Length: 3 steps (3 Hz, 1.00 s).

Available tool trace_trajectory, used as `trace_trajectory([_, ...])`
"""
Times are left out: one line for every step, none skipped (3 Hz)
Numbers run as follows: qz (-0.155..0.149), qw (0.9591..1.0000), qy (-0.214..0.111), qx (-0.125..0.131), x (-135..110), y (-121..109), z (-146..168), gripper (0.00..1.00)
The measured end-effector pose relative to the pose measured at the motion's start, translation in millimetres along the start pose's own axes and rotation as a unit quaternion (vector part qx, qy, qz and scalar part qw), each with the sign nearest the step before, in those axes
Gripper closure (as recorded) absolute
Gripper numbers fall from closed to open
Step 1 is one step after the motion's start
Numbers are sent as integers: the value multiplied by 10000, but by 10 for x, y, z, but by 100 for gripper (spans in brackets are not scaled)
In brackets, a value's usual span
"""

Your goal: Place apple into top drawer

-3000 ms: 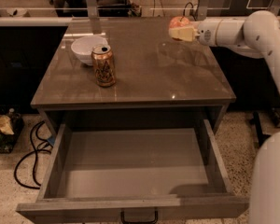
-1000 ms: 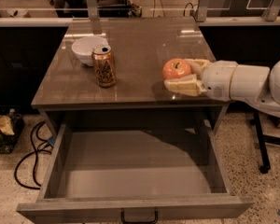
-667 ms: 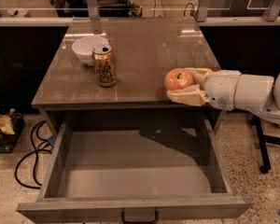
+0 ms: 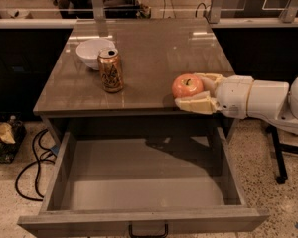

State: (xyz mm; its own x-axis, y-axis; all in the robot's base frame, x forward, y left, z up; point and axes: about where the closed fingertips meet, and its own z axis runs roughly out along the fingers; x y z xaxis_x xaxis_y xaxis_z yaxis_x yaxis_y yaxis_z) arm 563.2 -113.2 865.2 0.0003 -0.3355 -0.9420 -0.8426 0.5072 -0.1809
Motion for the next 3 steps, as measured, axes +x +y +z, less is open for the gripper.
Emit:
trace_trajectory([-94,9995,-86,-277,-31,343,58,100])
trace_trajectory([-141,9979,31,-637,202,721,77,100])
trace_trajectory([-134,9962,251,-824,600,929,8,100])
